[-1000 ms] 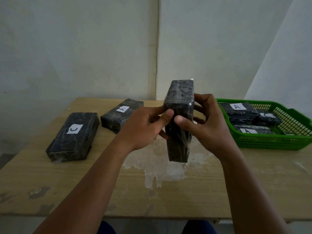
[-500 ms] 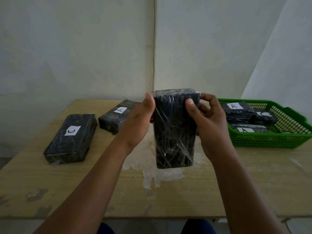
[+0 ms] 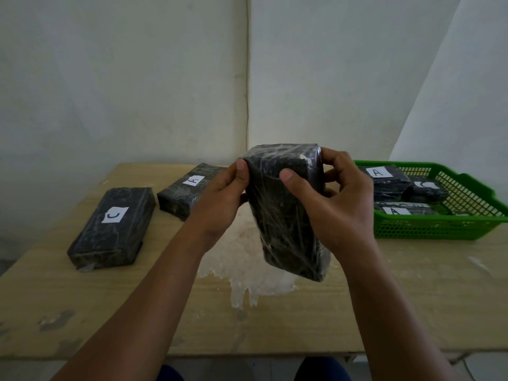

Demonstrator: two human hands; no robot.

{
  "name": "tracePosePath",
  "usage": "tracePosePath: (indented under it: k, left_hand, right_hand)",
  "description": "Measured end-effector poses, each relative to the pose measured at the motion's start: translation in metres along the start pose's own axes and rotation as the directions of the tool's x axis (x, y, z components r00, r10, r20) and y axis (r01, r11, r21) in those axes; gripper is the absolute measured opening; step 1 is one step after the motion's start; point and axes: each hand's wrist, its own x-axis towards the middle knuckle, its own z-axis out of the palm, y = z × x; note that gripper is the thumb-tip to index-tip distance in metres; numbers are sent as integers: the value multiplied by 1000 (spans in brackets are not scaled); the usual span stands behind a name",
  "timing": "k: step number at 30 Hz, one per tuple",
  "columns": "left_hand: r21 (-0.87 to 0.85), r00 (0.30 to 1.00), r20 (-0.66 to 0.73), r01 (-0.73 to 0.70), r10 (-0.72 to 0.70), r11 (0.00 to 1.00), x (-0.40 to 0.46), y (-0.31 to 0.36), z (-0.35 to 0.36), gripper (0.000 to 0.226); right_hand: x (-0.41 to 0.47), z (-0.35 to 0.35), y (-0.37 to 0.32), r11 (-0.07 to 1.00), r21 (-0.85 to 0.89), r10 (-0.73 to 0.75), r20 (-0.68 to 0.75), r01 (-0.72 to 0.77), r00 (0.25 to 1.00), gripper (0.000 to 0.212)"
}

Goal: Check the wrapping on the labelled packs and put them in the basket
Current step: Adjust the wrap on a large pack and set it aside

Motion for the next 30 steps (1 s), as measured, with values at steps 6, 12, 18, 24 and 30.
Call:
tracePosePath:
  k: [6, 12, 18, 24, 30]
  left_hand:
    - [136, 981, -33, -186, 192, 973, -8, 17, 6, 43]
    - [320, 908, -80, -367, 411, 873, -16, 20, 14, 41]
    - [357, 874, -61, -432, 482, 828, -18, 17, 9, 43]
    - [256, 922, -160, -306, 352, 917, -14, 17, 6, 44]
    - [177, 944, -328, 33, 27, 984, 5, 8, -2, 67]
  right_hand:
    - [2, -15, 16, 905, 362, 161, 197, -224, 967, 47]
    - [1, -13, 30, 802, 540, 71, 335, -253, 940, 60]
    - [1, -9, 37, 805, 549, 23, 352, -226, 936, 64]
    - [1, -5, 37, 859, 453, 74, 353, -239, 933, 54]
    - [-8, -1, 51, 888, 125, 310, 547, -442, 778, 62]
